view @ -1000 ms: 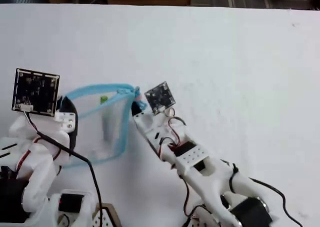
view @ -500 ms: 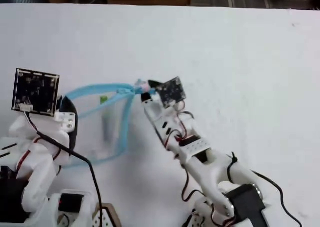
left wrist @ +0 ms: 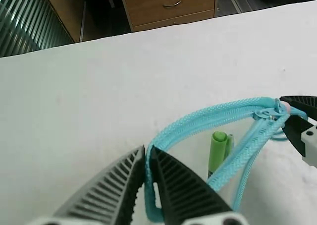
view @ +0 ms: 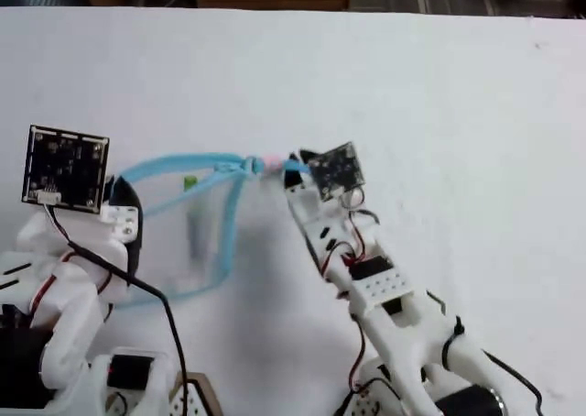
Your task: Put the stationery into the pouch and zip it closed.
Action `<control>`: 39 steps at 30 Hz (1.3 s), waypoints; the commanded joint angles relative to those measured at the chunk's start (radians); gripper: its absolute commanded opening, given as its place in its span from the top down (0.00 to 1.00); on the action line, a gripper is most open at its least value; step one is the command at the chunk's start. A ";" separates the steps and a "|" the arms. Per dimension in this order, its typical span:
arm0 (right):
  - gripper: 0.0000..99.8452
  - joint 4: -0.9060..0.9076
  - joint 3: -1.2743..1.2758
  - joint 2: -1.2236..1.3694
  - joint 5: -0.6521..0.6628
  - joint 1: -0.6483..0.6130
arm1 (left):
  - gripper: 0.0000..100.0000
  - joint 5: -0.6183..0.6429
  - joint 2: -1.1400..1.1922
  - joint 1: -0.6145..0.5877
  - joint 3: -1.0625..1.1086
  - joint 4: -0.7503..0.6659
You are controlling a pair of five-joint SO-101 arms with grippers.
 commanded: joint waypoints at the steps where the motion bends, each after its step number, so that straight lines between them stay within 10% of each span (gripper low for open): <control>1: 0.96 0.028 0.005 -0.062 0.029 0.015 | 0.97 -0.005 0.004 -0.004 0.012 0.035; 18: 0.96 -0.538 -0.078 -0.107 0.040 0.134 | 0.97 -0.006 0.004 -0.004 0.009 0.057; 39: 0.98 -0.065 -0.741 -0.231 0.078 -0.179 | 0.76 0.003 -0.243 -0.105 -0.175 0.164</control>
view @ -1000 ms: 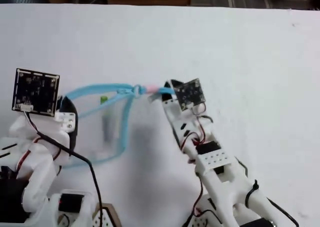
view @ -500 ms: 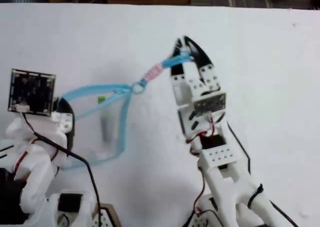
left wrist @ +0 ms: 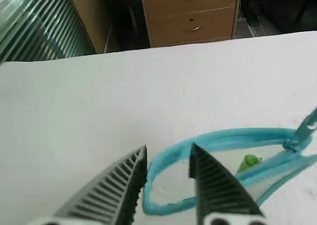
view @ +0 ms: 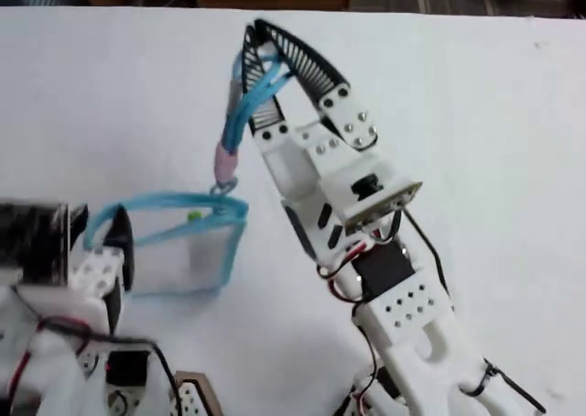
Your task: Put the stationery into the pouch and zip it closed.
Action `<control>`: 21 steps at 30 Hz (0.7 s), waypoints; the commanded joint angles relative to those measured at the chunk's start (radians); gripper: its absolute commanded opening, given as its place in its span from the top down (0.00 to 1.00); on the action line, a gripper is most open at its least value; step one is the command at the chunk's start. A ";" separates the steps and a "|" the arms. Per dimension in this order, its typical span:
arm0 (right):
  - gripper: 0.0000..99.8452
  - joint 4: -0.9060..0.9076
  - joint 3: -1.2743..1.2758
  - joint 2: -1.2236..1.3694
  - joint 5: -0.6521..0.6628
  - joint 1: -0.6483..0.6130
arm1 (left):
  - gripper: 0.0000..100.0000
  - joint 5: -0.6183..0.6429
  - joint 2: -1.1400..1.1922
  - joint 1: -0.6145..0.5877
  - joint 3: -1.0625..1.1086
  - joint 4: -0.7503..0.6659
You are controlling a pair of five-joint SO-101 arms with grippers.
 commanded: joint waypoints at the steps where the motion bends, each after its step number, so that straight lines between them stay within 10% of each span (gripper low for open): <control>1: 0.98 0.013 -0.161 0.051 0.003 -0.002 | 0.76 0.000 -0.012 -0.010 -0.080 0.025; 21: 0.98 0.372 -0.655 0.328 0.009 -0.039 | 0.75 -0.008 -0.016 -0.133 -0.287 -0.015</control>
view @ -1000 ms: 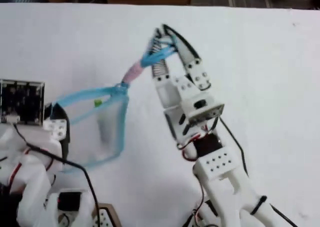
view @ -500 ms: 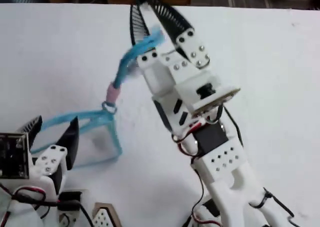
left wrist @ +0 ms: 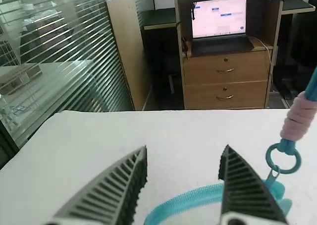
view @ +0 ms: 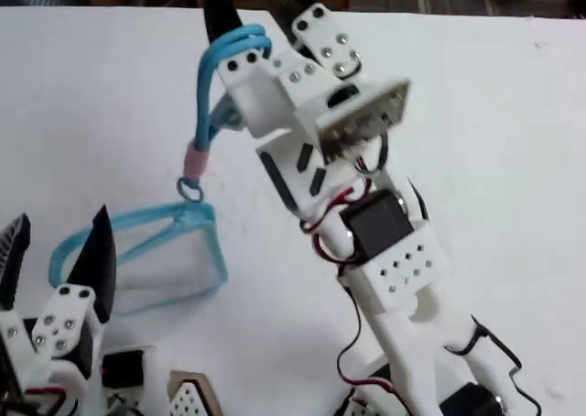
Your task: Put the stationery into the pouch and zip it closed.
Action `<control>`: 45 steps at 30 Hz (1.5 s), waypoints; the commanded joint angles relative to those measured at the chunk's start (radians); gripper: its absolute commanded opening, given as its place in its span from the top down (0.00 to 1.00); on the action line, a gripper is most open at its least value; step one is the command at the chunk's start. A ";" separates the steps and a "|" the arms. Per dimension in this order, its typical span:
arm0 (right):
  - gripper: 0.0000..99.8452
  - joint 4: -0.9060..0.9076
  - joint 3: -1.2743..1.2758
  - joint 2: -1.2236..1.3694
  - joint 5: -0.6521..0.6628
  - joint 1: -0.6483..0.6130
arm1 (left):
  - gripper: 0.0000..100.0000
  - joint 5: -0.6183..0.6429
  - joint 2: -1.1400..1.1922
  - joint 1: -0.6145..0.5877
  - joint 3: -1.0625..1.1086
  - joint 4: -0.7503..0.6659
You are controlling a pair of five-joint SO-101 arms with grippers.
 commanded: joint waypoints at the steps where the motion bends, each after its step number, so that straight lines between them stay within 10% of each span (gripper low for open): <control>1: 0.98 0.047 -0.138 0.059 0.009 -0.002 | 0.75 -0.006 -0.004 -0.008 -0.043 0.005; 16: 0.98 0.450 -0.706 0.387 0.005 0.025 | 0.76 -0.005 0.002 -0.116 -0.072 0.003; 28: 0.98 0.510 -0.743 0.461 0.038 0.177 | 0.75 -0.173 0.012 0.223 0.385 0.032; 45: 0.98 0.728 -0.776 0.271 -0.097 0.285 | 0.72 0.181 0.082 0.427 0.675 -0.387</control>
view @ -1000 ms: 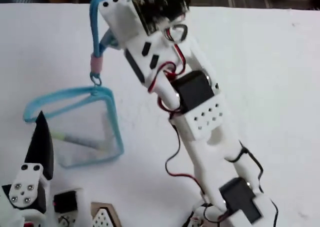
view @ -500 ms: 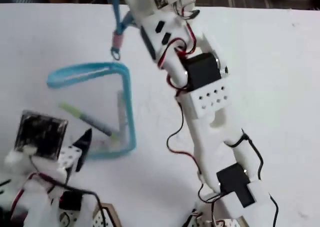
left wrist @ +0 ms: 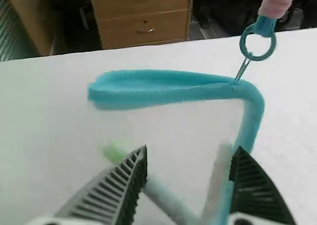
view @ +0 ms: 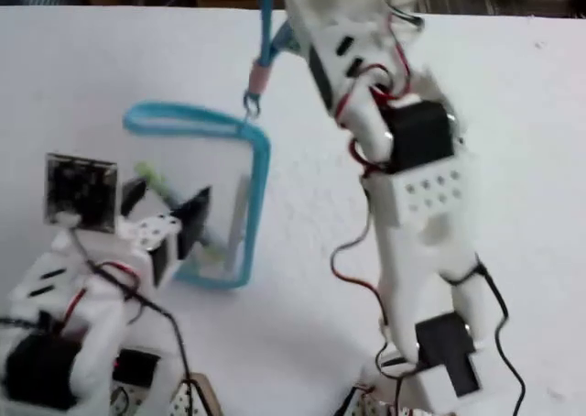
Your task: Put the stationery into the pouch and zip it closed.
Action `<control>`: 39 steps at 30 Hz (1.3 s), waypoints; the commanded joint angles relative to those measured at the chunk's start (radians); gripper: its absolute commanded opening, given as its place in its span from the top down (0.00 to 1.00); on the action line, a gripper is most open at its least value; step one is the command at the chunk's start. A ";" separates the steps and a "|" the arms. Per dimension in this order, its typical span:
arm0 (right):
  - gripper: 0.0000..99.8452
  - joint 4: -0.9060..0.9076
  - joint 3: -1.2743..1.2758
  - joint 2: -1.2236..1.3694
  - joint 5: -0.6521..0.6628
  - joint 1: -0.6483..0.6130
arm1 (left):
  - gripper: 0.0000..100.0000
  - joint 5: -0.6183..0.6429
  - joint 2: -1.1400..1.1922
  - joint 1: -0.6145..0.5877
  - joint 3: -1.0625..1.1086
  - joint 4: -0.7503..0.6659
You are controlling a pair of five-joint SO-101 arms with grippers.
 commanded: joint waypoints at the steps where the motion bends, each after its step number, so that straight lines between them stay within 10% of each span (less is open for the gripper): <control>1: 0.98 -0.008 -0.055 -0.102 -0.012 0.019 | 0.72 0.057 0.090 0.077 0.009 -0.034; 14: 0.98 -0.005 -0.048 -0.125 -0.012 0.036 | 0.72 0.199 0.377 0.263 -0.247 -0.075; 19: 0.98 -0.004 -0.054 -0.131 -0.012 0.033 | 0.72 0.153 0.452 0.150 -0.321 -0.115; 24: 0.98 0.077 -0.054 -0.165 -0.012 -0.047 | 0.74 -0.158 0.584 0.027 -0.334 -0.192; 39: 0.98 0.093 -0.044 -0.245 -0.014 -0.283 | 0.75 -0.046 0.728 -0.068 -0.468 -0.190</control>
